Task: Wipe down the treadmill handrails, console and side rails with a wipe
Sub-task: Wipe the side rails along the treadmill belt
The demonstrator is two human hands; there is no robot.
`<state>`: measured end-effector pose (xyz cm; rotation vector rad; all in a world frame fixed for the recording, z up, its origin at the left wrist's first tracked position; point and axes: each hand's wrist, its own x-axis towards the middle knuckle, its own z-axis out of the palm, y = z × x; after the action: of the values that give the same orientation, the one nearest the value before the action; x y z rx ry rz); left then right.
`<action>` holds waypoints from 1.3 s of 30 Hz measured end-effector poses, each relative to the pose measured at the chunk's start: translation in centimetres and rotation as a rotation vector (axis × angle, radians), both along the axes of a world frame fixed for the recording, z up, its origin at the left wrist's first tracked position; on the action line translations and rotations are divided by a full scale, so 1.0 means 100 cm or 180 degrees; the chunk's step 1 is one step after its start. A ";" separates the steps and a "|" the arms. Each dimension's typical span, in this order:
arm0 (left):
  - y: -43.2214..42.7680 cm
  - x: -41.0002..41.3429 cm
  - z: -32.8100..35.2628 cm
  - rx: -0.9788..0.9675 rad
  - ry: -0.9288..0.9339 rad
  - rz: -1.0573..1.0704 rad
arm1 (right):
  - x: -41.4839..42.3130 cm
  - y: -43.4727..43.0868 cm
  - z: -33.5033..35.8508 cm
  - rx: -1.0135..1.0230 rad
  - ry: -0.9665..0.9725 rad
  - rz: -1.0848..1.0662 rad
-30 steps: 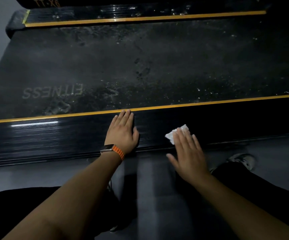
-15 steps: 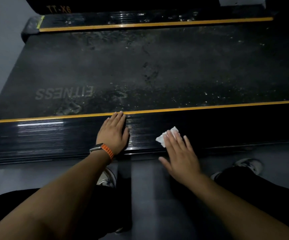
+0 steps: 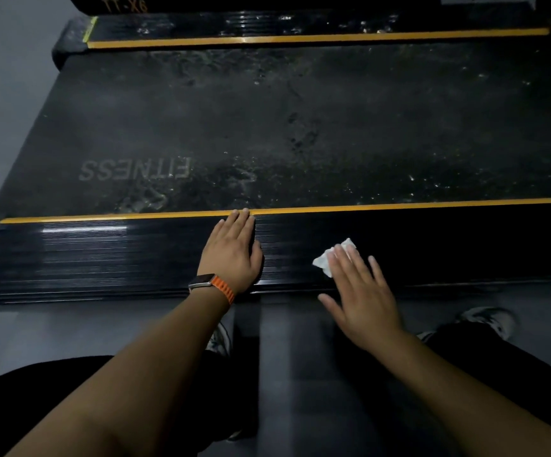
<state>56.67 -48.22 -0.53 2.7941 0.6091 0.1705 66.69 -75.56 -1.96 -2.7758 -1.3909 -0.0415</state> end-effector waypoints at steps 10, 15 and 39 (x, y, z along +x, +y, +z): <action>0.001 0.001 -0.003 0.0046 -0.0021 0.0007 | 0.010 0.049 0.006 -0.0295 0.0279 0.0451; 0.001 0.001 -0.002 0.0013 0.0018 0.0010 | 0.020 0.022 0.011 -0.0285 0.0332 -0.0178; 0.000 0.001 -0.001 0.0018 -0.0057 0.0038 | 0.044 0.079 0.034 -0.0686 0.0772 0.0362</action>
<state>56.74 -48.27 -0.67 2.7920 0.6220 0.1996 71.09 -67.71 1.42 -2.7384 -1.5659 0.4583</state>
